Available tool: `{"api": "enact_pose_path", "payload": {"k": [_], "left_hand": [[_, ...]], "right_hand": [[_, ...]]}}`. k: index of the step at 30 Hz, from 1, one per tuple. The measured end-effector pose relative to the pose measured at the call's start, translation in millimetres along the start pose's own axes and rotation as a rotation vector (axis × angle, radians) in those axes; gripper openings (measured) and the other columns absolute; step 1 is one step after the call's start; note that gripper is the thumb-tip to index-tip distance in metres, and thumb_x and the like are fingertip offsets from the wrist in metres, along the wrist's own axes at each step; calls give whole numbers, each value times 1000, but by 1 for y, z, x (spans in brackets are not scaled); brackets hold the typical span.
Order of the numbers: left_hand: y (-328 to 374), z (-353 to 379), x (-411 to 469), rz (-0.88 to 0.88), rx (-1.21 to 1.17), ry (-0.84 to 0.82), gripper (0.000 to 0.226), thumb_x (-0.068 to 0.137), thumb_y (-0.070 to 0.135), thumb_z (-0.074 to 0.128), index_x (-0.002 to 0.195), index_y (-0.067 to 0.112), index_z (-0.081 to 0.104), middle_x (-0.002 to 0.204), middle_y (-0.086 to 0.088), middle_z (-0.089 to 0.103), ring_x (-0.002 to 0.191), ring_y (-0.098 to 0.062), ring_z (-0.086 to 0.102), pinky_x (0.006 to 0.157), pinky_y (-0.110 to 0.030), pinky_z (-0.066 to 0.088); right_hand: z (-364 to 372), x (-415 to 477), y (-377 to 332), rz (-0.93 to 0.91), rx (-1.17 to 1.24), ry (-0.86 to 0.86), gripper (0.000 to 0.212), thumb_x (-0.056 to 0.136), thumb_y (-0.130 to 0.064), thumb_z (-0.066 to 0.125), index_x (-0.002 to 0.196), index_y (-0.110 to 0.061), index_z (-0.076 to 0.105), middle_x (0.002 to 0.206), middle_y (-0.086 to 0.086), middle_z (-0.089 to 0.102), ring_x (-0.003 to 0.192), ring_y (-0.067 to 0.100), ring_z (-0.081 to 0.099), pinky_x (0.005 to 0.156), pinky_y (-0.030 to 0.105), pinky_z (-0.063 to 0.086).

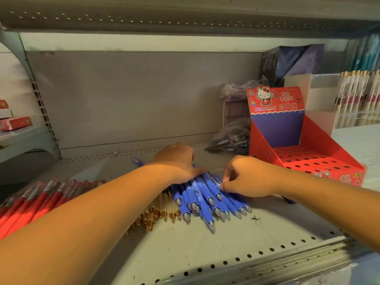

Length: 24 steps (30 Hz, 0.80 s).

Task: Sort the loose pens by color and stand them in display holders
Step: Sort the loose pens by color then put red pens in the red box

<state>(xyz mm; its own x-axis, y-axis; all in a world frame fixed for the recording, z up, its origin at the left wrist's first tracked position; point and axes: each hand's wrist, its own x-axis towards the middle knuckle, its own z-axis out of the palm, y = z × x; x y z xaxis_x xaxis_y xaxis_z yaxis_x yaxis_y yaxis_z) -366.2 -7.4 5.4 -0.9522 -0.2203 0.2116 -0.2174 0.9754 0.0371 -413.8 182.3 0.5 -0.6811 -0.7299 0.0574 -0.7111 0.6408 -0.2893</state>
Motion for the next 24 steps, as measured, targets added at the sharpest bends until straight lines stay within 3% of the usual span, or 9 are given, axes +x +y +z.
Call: {"api": "enact_pose_path", "payload": {"k": [3,6,9,13,15,17,20,22,24], "left_hand": [[-4,3,-1,-6,55,-41,55,89,71,44,111,23,59,106,1,62,94,-20,57,85,-39,50],[-9,-4,-2,-9,-190,-75,52,97,63,34,107,20,61,95,1,64,83,-11,56,80,-34,43],[-29,-21,2,-42,-272,-2,29,99,46,44,106,21,59,103,1,61,88,-12,54,76,-33,42],[-63,-24,13,-155,-180,-21,23,95,36,55,100,16,63,97,-4,63,88,-19,59,72,-31,47],[-77,-16,19,-203,-130,-62,26,94,34,57,81,12,62,80,-4,60,71,-16,56,63,-29,42],[-89,-7,25,-278,-127,-85,30,92,31,59,69,12,55,69,-4,52,61,-16,49,57,-27,35],[-101,-1,32,-386,-138,-104,27,91,36,62,89,10,58,78,-2,53,69,-15,51,56,-28,34],[-104,2,35,-426,-129,-112,37,90,41,65,109,10,59,83,-1,53,74,-16,53,59,-28,36],[-106,8,39,-444,-148,-108,45,87,44,69,114,9,58,83,-1,53,76,-17,54,61,-28,39]], "right_hand": [[-2,2,-3,4,91,-34,21,90,-28,66,87,-8,72,82,7,74,66,12,67,69,30,56],[-10,9,-9,3,-28,-71,24,92,-32,62,95,-10,72,94,7,73,85,22,67,76,34,56],[-17,26,-19,31,-126,-125,27,92,-23,56,100,-1,70,101,17,70,85,30,65,75,40,55],[-19,52,-27,59,-90,-129,22,88,-5,50,67,-5,57,64,13,56,56,24,52,50,29,45],[-17,68,-29,49,-74,-97,27,87,-4,49,61,-10,49,59,10,49,52,23,46,49,26,39],[-14,84,-31,42,-49,-83,25,90,-9,52,66,-9,53,61,10,52,54,23,49,52,27,42],[-5,108,-40,34,-67,-80,19,92,-24,61,83,-8,62,76,6,61,63,19,57,54,26,47],[6,121,-46,24,-133,-111,20,90,-28,66,81,-13,57,82,2,61,70,18,58,54,25,43],[17,131,-50,19,-176,-127,17,88,-25,68,82,-15,56,84,2,59,79,20,59,60,27,42]]}}
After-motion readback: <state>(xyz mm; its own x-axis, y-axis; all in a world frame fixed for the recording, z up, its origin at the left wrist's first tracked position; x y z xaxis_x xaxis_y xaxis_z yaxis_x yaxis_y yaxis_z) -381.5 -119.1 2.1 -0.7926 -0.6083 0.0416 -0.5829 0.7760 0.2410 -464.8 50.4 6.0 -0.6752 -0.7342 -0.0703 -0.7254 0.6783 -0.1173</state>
